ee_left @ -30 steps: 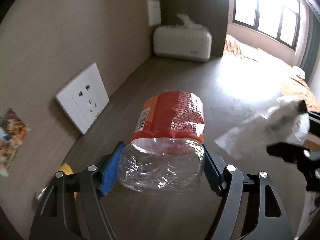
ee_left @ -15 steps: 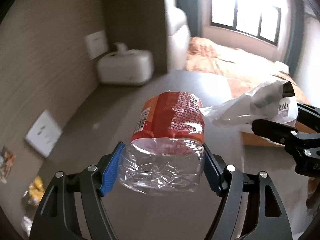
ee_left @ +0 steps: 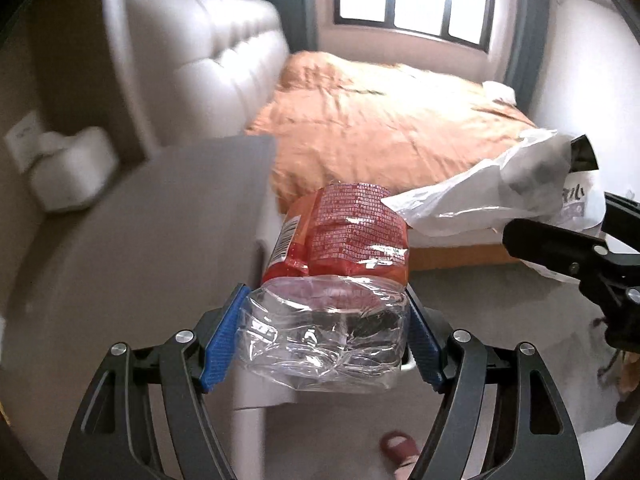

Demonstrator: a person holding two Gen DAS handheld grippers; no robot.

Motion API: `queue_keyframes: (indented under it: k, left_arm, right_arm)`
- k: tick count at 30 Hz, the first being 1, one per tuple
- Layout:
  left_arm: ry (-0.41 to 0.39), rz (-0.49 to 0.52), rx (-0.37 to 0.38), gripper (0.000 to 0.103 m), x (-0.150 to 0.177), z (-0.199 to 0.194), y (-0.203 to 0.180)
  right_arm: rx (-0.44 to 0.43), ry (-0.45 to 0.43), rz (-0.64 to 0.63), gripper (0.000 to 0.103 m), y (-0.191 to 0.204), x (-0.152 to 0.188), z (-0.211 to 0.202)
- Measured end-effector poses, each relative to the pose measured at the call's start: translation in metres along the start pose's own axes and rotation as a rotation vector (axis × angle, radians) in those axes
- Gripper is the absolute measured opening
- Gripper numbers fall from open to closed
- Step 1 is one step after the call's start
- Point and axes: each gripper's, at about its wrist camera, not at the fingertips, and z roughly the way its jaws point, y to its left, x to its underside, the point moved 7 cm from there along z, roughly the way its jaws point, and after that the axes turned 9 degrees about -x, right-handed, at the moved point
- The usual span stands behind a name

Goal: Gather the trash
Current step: 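Carry the bottle and white bag over the white trash bin, then open both tools to drop the bottle and bag into the bin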

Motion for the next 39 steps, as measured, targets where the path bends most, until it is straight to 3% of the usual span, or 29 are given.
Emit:
queue_keyframes:
  k: [8, 14, 22, 33, 35, 36, 37, 39]
  left_arm:
    - [0.093, 0.059, 0.045, 0.072, 0.007, 0.070, -0.071]
    - [0.164, 0.104, 0.070, 0.072, 0.023, 0.129, -0.105]
    - [0.252, 0.105, 0.147, 0.072, 0.077, 0.221, -0.136]
    - [0.348, 0.104, 0.185, 0.073, 0.150, 0.350, -0.165]
    - [0.370, 0.090, 0.213, 0.075, 0.165, 0.369, -0.170]
    - [0.382, 0.071, 0.224, 0.093, 0.171, 0.379, -0.171]
    - [0.390, 0.053, 0.216, 0.098, 0.176, 0.389, -0.168]
    - [0.411, 0.063, 0.210, 0.098, 0.185, 0.404, -0.166]
  right_arm:
    - [0.028, 0.041, 0.090, 0.055, -0.074, 0.026, 0.015]
    - [0.021, 0.085, 0.128, 0.055, -0.111, 0.051, 0.053]
    - [0.005, 0.207, 0.138, 0.056, -0.152, 0.110, 0.146]
    - [-0.021, 0.319, 0.101, 0.056, -0.200, 0.194, 0.275]
    - [-0.027, 0.338, 0.088, 0.068, -0.204, 0.208, 0.295]
    - [-0.004, 0.378, 0.061, 0.077, -0.208, 0.222, 0.311]
    - [0.021, 0.400, 0.039, 0.098, -0.210, 0.229, 0.319]
    - [0.027, 0.406, 0.046, 0.099, -0.219, 0.240, 0.331]
